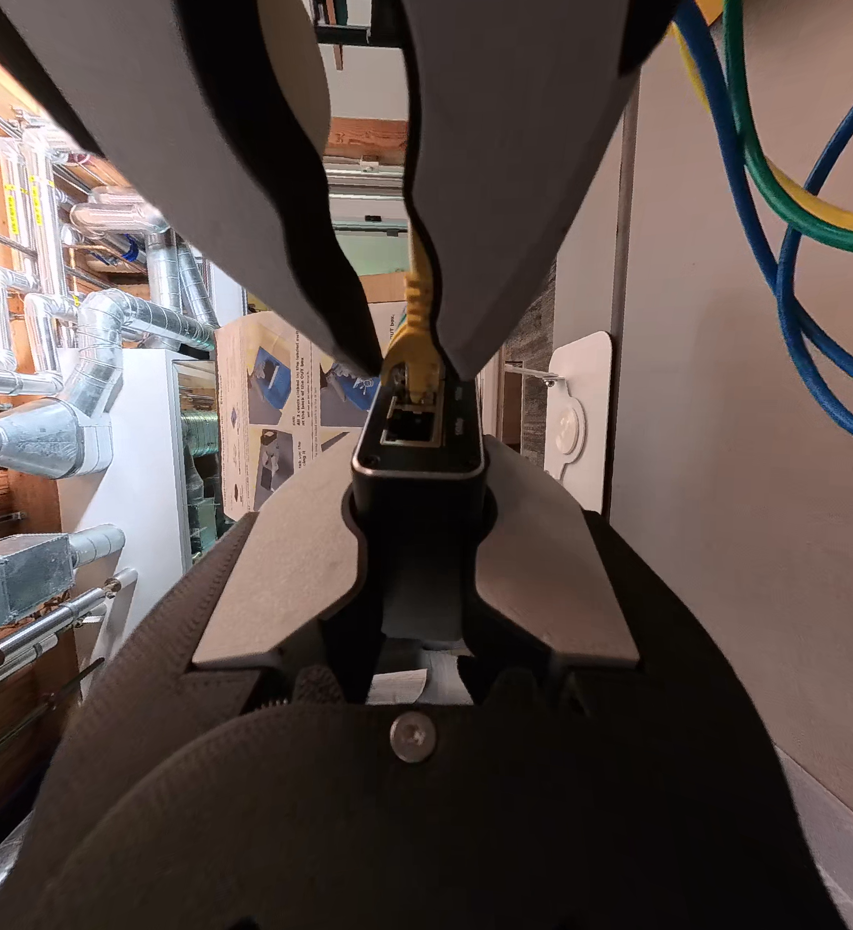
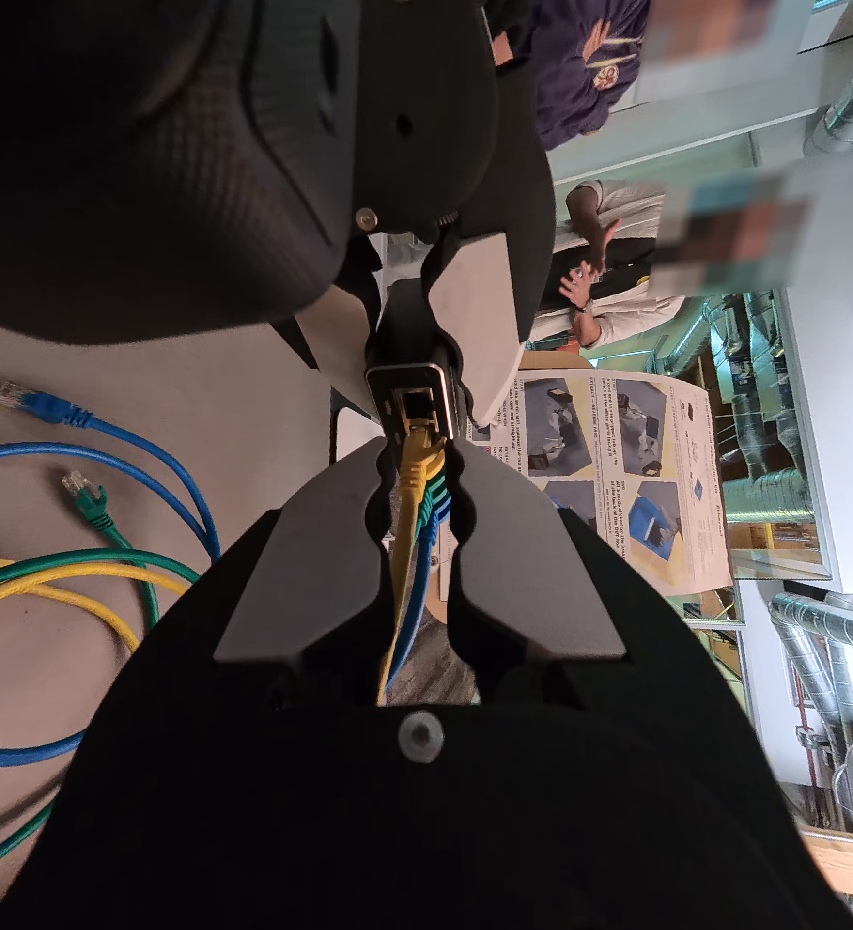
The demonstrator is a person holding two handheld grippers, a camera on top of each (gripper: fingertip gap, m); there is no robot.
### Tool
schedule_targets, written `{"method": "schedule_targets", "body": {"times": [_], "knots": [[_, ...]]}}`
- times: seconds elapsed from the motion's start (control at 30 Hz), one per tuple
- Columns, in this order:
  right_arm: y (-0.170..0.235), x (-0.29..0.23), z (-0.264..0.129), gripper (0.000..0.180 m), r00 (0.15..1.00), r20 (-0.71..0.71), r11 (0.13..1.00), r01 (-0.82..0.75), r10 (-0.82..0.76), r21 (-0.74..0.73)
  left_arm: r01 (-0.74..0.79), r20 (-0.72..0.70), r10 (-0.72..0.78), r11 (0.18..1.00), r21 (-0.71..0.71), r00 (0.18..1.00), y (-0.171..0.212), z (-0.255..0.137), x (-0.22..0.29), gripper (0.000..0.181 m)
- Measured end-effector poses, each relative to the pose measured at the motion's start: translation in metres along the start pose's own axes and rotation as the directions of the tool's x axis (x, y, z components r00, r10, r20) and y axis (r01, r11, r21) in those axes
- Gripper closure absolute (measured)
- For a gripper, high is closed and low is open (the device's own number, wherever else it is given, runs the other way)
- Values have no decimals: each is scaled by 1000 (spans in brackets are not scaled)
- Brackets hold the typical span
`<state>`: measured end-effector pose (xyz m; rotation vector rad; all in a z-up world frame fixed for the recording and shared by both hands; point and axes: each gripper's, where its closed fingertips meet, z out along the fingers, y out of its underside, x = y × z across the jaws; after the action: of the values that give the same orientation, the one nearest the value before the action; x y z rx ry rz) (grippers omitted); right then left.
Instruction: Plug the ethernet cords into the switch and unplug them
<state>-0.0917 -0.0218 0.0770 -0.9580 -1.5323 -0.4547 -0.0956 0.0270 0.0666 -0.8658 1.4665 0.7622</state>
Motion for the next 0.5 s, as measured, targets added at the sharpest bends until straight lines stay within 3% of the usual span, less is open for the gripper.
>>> {"method": "schedule_targets", "body": {"times": [0.5], "knots": [[6, -10, -3, 165, 997, 74, 1000, -18, 19, -14, -33, -21, 34, 999, 33, 999, -9, 1, 7, 143]]}}
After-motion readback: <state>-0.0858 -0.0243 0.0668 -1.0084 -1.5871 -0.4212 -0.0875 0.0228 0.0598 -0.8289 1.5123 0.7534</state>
